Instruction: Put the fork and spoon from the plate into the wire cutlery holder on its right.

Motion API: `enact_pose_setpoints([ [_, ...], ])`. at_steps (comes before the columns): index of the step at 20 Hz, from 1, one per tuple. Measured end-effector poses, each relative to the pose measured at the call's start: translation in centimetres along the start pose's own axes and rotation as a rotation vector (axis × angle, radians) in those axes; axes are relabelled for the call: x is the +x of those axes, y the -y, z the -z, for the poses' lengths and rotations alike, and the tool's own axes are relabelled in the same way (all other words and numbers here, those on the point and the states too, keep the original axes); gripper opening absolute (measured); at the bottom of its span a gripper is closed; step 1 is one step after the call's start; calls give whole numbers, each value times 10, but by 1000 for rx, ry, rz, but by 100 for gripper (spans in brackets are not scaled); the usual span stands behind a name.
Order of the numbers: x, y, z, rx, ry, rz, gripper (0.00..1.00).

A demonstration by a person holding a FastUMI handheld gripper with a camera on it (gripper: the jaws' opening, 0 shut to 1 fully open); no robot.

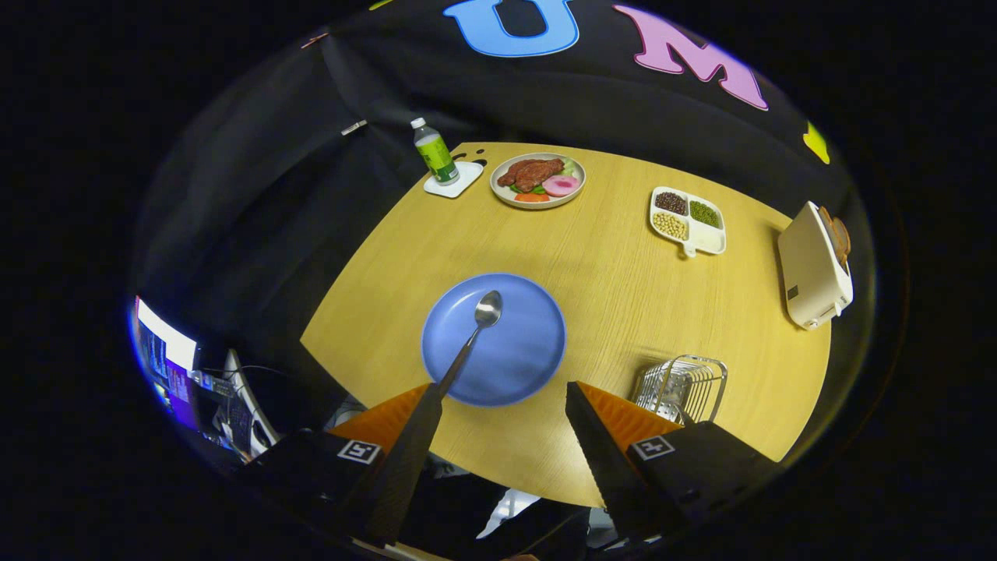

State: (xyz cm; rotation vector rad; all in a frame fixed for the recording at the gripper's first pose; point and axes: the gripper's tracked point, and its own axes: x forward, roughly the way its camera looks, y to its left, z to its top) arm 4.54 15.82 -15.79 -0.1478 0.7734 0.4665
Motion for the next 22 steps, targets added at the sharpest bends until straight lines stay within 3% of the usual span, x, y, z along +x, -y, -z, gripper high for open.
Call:
enact_pose_setpoints([
  [12,104,-55,28,41,-124,20,100],
  [18,142,-55,54,163,-232,65,98],
  [22,150,-64,65,239,-281,49,78],
])
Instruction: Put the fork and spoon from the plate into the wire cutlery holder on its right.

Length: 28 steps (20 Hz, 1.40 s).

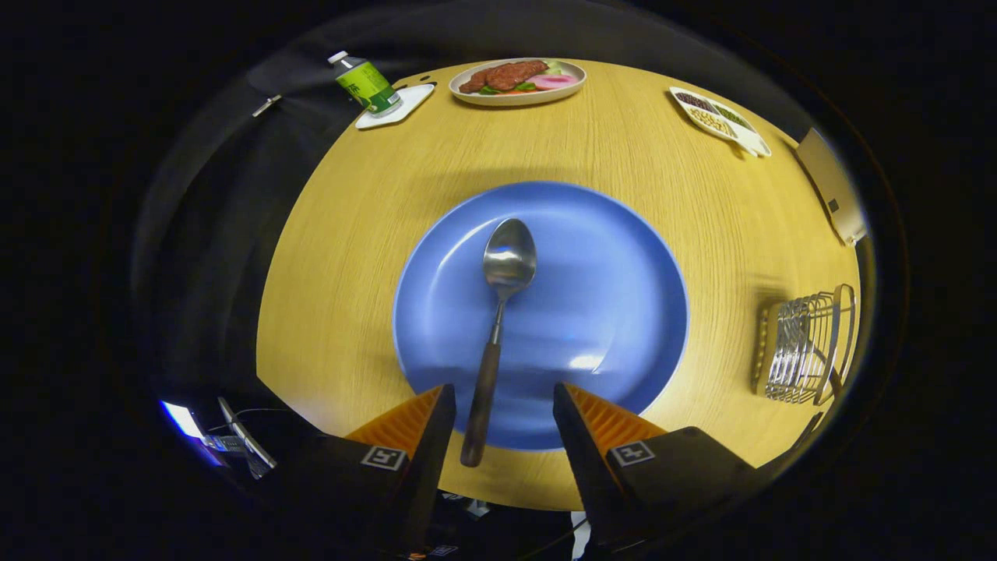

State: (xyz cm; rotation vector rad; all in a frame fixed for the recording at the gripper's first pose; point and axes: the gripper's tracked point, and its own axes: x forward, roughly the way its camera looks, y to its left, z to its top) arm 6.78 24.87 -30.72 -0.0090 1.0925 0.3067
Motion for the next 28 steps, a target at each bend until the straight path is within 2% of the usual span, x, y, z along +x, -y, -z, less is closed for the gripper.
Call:
enact_pose_setpoints([
  [5,10,-7,11,70,-55,-30,48],
  [7,13,-9,14,88,-74,-35,31],
  [9,14,-10,13,107,-81,-55,18],
  [12,5,-5,8,108,-76,-74,17],
  [15,9,-8,10,122,-83,-135,11],
  [19,-4,-12,0,106,-35,-231,9],
  [26,-22,10,-10,112,12,-250,10],
  [28,-22,12,-7,110,9,-253,6],
])
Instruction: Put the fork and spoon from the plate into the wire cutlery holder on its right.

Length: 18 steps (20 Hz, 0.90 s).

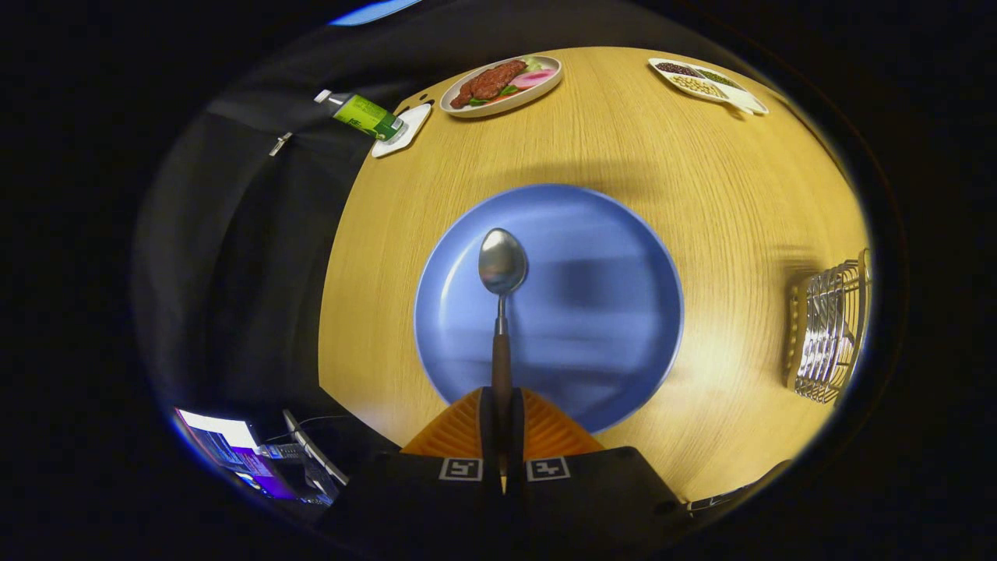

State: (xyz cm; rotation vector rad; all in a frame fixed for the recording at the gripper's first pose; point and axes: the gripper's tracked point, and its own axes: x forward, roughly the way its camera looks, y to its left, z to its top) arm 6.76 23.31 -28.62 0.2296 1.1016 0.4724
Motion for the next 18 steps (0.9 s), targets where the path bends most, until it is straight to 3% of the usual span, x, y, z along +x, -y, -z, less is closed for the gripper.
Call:
enact_pose_setpoints([
  [7,-33,1,-5,-20,30,-9,6],
  [12,-93,7,-12,-93,56,-13,6],
  [18,-177,47,-8,-147,35,44,6],
])
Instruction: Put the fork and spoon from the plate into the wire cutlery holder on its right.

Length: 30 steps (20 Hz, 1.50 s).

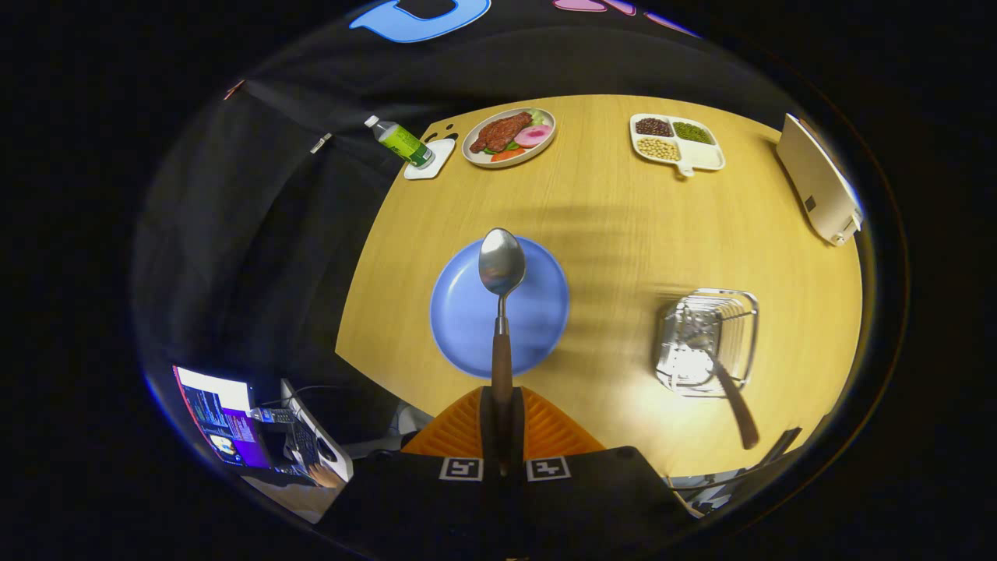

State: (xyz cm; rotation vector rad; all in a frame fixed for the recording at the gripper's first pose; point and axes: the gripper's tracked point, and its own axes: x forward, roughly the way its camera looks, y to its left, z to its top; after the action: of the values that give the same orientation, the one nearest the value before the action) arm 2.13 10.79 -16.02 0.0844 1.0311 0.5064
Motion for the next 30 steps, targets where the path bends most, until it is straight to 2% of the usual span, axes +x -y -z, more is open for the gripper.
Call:
enact_pose_setpoints([
  [6,-63,57,14,-35,-96,90,5],
  [12,-93,99,23,-43,-254,105,6],
  [19,-84,134,18,-29,-419,109,6],
  [24,-65,155,21,-68,-517,137,6],
  [30,-49,159,17,-54,-577,137,6],
])
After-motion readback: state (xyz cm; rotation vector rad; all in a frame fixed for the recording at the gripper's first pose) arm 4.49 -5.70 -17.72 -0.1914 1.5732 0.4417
